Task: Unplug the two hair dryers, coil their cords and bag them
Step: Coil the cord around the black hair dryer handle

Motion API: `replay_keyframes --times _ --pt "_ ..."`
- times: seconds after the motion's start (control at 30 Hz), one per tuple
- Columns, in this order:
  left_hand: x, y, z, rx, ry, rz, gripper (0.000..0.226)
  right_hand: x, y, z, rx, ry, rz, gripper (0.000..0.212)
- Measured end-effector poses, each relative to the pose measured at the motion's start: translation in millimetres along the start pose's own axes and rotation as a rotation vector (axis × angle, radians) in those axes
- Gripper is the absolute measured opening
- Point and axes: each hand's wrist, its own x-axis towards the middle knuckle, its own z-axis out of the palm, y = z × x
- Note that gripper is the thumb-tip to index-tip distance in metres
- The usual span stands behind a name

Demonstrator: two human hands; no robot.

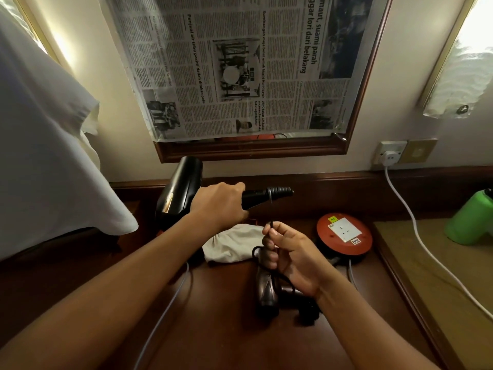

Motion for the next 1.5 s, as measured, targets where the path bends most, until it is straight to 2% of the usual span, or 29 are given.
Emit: replay_keyframes --times 0.17,0.33,0.5,0.57,0.73,0.83,0.97,1.13,1.33,1.5 --pt "0 2 -4 -0.013 0.027 0.026 0.052 1 6 0 -0.306 0.12 0.061 0.027" --pt "-1 -1 -8 -0.04 0.033 0.013 0.059 -1 5 -2 -0.293 0.073 0.102 0.044" --pt "-1 -5 -10 -0.057 0.06 -0.007 0.059 -8 14 -2 -0.119 -0.028 0.052 0.024" --pt "-2 -7 -10 -0.059 0.068 -0.007 0.057 -6 22 -4 -0.134 -0.012 0.033 0.026" --pt "-3 -7 -13 -0.062 0.067 0.011 0.055 -2 38 -12 -0.207 0.071 0.076 0.047" --pt "-6 -7 -12 -0.049 0.048 0.023 0.055 0 42 -19 -0.157 0.042 0.082 0.041" --pt "-8 -7 -12 -0.085 0.049 0.017 0.044 6 45 -28 -0.103 0.001 0.018 0.028" --pt "-14 -6 -15 -0.071 0.049 0.073 0.042 17 47 -39 -0.067 0.027 0.066 0.03" --pt "-26 -5 -20 -0.095 0.019 0.095 0.025 30 34 -56 0.002 -0.072 0.153 0.028" --pt "-39 -4 -18 -0.125 -0.007 0.142 0.022 44 10 -61 -0.087 -0.086 0.183 0.025"
